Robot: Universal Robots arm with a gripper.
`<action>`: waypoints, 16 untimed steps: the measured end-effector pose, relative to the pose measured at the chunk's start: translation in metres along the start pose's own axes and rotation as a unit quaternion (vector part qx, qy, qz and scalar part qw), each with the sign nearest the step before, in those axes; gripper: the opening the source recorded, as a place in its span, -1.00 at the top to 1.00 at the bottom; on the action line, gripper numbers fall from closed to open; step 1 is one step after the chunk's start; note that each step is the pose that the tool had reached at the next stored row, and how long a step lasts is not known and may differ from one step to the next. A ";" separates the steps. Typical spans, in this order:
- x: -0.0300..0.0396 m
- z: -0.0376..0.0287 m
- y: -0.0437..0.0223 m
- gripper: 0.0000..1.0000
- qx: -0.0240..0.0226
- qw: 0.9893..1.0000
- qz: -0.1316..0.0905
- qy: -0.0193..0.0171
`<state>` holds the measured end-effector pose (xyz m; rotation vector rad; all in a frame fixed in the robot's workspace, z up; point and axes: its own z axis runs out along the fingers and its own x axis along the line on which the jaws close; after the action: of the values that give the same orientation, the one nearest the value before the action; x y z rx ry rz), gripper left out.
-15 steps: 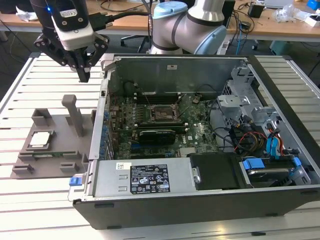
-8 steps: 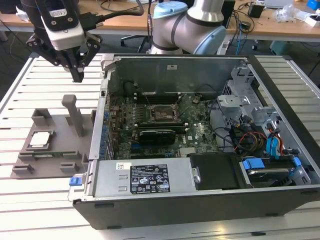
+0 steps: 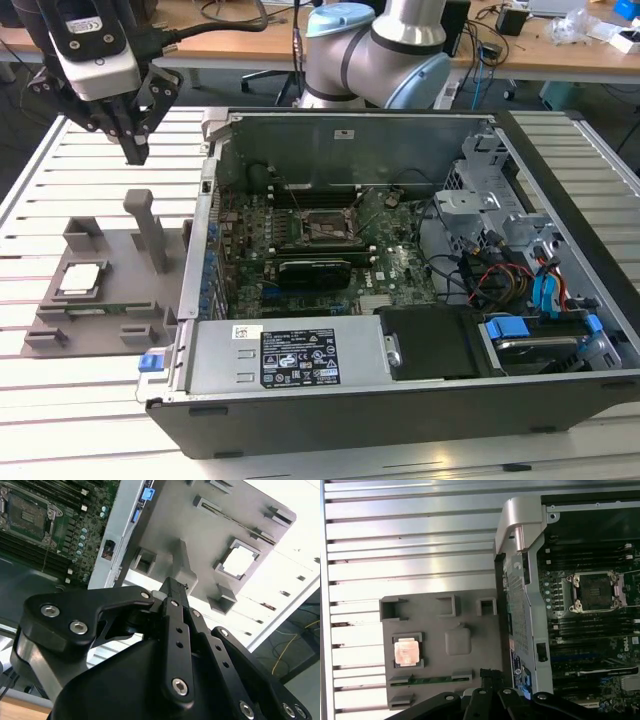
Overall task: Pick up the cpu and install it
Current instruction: 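Reach for the cpu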
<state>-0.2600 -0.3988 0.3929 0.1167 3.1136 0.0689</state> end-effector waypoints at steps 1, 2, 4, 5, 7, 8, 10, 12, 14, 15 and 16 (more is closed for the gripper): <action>0.0018 -0.0001 -0.0002 0.79 0.000 1.000 0.000 0.000; 0.0031 -0.0001 -0.0003 0.79 0.000 1.000 0.000 0.000; 0.0066 -0.0002 -0.0005 0.79 0.000 1.000 0.000 0.000; 0.0084 -0.0002 -0.0006 0.79 0.000 1.000 0.000 0.000; 0.0128 -0.0003 -0.0010 0.79 0.000 1.000 0.000 0.000; 0.0141 -0.0004 -0.0011 0.79 0.000 1.000 0.000 0.000; 0.0179 -0.0004 -0.0013 0.79 0.000 1.000 0.000 0.000; 0.0201 -0.0005 -0.0015 0.79 0.000 1.000 0.000 0.000; 0.0222 -0.0006 -0.0017 0.79 0.000 1.000 0.000 0.000; 0.0230 -0.0006 -0.0017 0.79 0.000 1.000 0.000 0.000; 0.0253 -0.0006 -0.0019 0.79 0.000 1.000 0.000 0.000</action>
<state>-0.2854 -0.3989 0.3928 0.1165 3.1136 0.0690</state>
